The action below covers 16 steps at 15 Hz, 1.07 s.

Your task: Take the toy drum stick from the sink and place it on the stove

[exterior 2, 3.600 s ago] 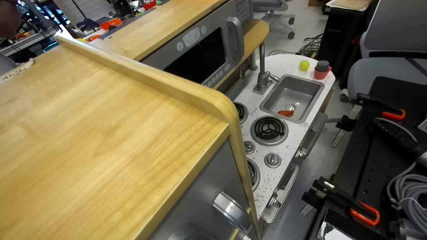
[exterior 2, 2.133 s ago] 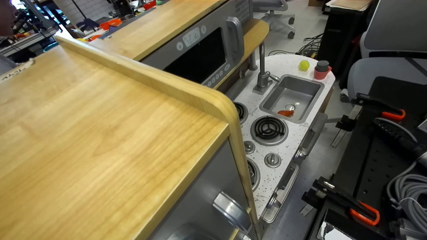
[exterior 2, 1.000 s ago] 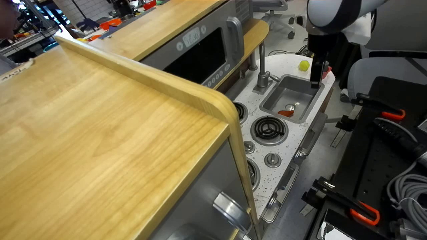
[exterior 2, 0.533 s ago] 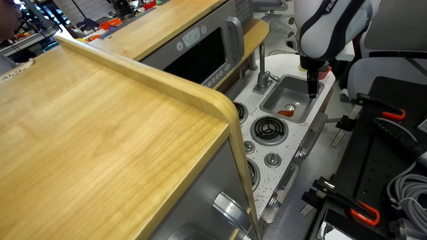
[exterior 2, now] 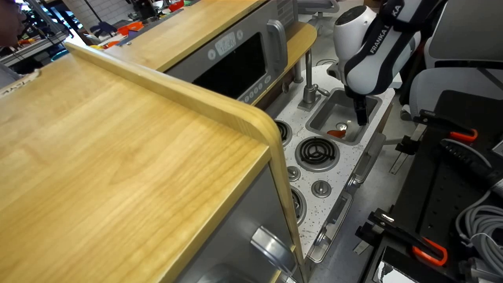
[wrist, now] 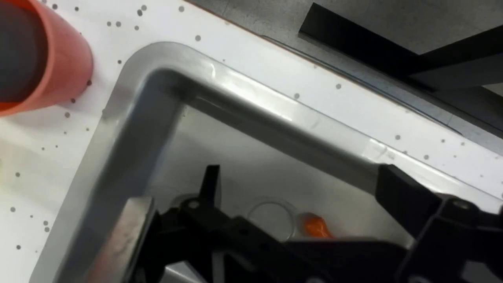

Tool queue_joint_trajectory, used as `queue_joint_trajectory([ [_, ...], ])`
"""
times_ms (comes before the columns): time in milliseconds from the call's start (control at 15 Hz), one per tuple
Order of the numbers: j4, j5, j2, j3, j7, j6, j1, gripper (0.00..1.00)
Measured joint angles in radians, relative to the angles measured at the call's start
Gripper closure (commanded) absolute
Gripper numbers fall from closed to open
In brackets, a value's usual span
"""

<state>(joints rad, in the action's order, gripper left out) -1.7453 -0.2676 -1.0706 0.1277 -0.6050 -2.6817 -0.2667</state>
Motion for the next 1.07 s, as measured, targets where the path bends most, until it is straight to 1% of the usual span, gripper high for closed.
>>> queue_joint_trajectory([
  [267,0.069,-0.023,-0.057,-0.002,-0.001,0.001,0.015,0.00],
  [533,0.128,-0.023,-0.110,-0.025,-0.002,0.009,0.020,0.00],
  [1067,0.190,-0.023,-0.166,-0.066,-0.010,0.019,0.024,0.00],
])
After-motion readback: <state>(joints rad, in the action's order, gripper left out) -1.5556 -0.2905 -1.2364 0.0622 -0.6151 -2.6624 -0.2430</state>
